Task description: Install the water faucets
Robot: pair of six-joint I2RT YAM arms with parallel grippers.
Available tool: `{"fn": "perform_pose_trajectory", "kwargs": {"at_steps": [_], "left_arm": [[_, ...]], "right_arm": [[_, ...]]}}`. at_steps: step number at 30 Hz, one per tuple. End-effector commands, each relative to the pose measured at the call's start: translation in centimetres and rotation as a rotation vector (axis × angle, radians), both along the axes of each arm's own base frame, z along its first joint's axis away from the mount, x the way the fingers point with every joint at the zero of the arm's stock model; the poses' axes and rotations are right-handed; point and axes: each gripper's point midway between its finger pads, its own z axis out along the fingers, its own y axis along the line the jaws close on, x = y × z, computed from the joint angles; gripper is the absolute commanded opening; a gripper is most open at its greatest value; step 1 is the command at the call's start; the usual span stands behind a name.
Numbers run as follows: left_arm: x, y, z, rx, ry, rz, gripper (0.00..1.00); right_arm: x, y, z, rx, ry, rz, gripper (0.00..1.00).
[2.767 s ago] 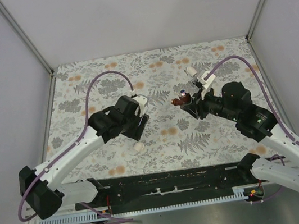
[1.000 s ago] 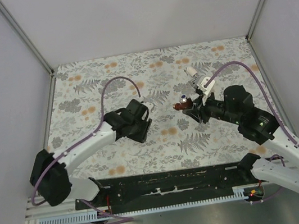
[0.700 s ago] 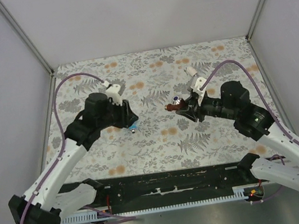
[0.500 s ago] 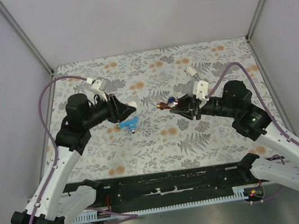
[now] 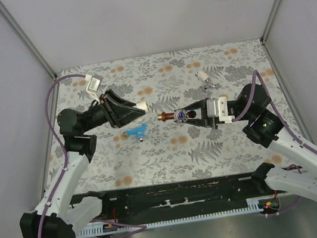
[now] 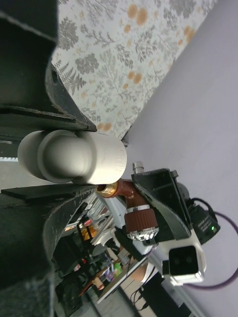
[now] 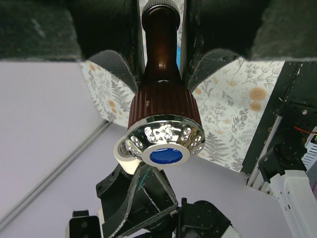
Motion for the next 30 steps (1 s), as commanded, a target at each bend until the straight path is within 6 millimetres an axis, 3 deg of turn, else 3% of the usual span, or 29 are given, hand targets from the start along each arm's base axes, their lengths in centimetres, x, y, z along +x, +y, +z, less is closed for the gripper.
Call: {"fn": "perform_pose_trajectory", "kwargs": {"at_steps": [1,18,30], "left_arm": [[-3.2,0.3,4.2,-0.047,-0.108,-0.143,0.02],[-4.9,-1.0,4.9,0.009,-0.066,-0.236,0.02],[-4.0,-1.4,4.8,0.022,-0.03,-0.206,0.02]], "right_arm": [[-1.2,0.2,3.4,0.067,-0.203,0.071,0.0],[-1.0,0.9,6.3,0.086,-0.356,0.103,0.0],[-1.5,0.8,6.9,0.094,-0.371,0.118,0.0]]}}
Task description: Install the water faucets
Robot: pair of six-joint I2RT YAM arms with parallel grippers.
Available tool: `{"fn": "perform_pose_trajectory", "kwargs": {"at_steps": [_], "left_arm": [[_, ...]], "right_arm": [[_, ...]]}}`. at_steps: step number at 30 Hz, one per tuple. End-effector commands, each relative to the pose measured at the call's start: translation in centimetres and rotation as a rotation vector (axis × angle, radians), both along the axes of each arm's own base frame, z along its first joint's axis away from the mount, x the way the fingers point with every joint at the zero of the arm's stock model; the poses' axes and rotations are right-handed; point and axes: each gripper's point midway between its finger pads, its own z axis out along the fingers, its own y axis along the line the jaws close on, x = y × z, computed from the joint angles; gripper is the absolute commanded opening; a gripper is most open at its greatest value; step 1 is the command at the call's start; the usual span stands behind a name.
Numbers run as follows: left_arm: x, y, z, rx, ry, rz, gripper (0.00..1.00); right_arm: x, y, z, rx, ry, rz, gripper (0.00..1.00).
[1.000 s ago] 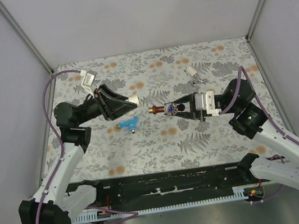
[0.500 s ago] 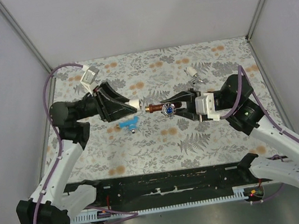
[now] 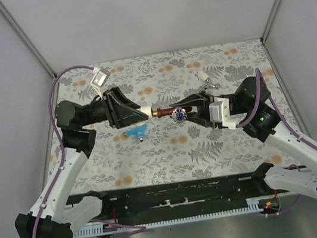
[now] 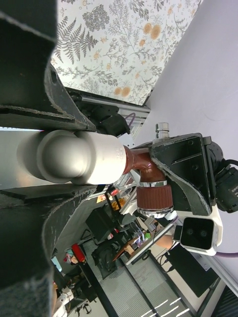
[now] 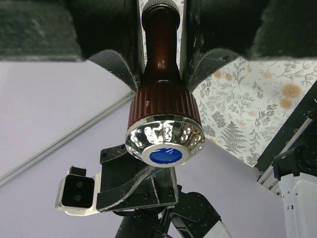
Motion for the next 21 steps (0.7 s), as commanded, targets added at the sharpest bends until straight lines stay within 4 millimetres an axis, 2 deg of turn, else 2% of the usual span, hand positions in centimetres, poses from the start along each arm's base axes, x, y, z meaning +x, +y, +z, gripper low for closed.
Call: {"fn": "perform_pose_trajectory", "kwargs": {"at_steps": [1,9,16,21], "left_arm": [[0.2,-0.2,1.2,-0.011,-0.051,0.016,0.02],[-0.3,-0.4,1.3,-0.003,-0.045,0.0,0.02],[-0.7,-0.3,2.1,-0.012,-0.058,0.0,0.02],[-1.4,-0.1,2.7,-0.021,-0.078,-0.005,0.02]], "right_arm": [[-0.9,-0.3,3.1,0.058,-0.095,0.022,0.0],[-0.5,-0.2,3.0,0.05,-0.1,0.009,0.0],[0.3,0.2,1.9,0.019,-0.094,-0.004,0.0],[0.6,0.1,2.0,0.03,-0.104,-0.027,0.0]]}}
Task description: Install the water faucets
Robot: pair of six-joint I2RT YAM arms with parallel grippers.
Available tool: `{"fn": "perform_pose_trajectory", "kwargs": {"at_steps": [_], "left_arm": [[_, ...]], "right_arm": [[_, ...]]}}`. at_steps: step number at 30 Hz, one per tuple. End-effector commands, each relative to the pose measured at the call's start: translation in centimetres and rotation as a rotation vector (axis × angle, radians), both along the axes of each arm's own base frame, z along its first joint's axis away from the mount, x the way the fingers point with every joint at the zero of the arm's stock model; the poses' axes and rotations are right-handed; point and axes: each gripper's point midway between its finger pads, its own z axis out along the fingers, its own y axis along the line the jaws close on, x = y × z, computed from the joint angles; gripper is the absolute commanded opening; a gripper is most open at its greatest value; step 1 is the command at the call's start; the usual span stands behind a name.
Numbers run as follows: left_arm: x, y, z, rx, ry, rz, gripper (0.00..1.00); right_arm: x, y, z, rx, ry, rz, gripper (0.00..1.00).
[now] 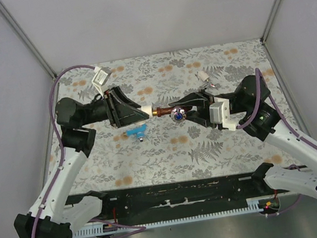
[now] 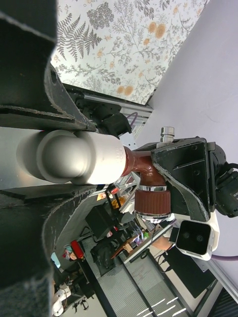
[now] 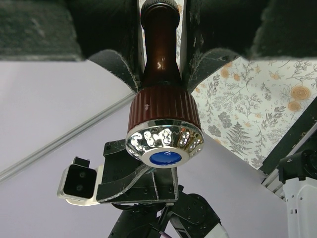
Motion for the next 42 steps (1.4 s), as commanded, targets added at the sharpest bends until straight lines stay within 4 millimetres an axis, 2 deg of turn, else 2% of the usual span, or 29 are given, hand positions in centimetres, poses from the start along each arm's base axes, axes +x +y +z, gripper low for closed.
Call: {"fn": "perform_pose_trajectory", "kwargs": {"at_steps": [1,8,19,35,42], "left_arm": [[-1.7,0.3,2.9,-0.04,-0.117,-0.008,0.02],[-2.5,0.3,3.0,-0.04,-0.123,-0.027,0.02],[-1.6,-0.2,2.8,-0.05,-0.088,-0.001,0.02],[-0.9,-0.3,4.1,-0.102,-0.081,0.023,0.02],[-2.0,-0.1,4.0,-0.095,-0.118,-0.021,0.02]], "right_arm": [[0.5,-0.1,1.7,0.036,-0.06,-0.039,0.0],[0.0,-0.4,2.9,0.073,-0.076,-0.033,0.0],[-1.4,-0.4,3.4,0.095,-0.05,0.035,0.0],[-1.4,0.0,1.8,0.063,0.012,0.062,0.0],[-1.0,0.2,1.1,0.047,0.025,0.058,0.0]]}}
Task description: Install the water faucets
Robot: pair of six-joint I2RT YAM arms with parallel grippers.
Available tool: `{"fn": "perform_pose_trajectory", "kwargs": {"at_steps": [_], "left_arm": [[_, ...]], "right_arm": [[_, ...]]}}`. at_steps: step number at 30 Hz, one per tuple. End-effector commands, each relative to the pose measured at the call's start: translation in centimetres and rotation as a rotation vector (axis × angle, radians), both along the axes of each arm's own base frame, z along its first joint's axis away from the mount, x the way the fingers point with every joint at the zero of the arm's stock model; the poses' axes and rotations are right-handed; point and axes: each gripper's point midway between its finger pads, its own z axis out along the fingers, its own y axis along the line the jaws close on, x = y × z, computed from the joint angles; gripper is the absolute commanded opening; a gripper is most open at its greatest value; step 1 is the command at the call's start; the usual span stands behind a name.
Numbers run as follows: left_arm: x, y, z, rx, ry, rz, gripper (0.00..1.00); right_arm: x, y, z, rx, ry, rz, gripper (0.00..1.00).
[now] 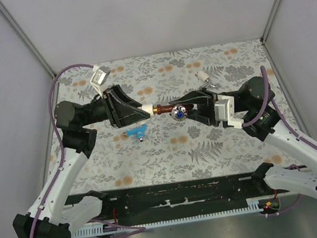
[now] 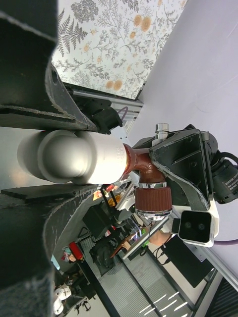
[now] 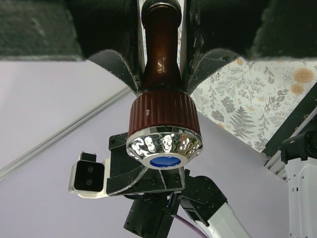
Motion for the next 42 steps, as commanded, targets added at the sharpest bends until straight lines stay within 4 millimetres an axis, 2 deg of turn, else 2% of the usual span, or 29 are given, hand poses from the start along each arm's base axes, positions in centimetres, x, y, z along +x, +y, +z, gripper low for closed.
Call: {"fn": "perform_pose_trajectory", "kwargs": {"at_steps": [1,10,17,31,34,42], "left_arm": [[-1.4,0.3,2.2,-0.04,-0.09,-0.024,0.02],[-1.3,0.1,1.7,-0.018,-0.092,-0.007,0.02],[-1.4,-0.4,1.5,-0.016,-0.12,-0.003,0.02],[-2.8,0.0,2.6,-0.063,-0.219,0.013,0.02],[-3.2,0.1,2.8,-0.077,-0.251,0.011,0.02],[-2.8,-0.2,1.3,-0.051,-0.279,0.025,0.02]], "right_arm": [[-0.1,0.4,-0.7,-0.018,0.011,0.023,0.0],[0.2,0.8,-0.6,-0.036,0.028,0.035,0.0],[0.4,1.4,-1.5,-0.054,0.092,0.053,0.0],[1.0,1.5,-3.0,-0.032,0.228,0.024,0.0],[0.9,1.4,-2.7,-0.015,0.266,0.027,0.0],[0.7,1.5,-2.4,0.013,0.352,0.047,0.0]]}}
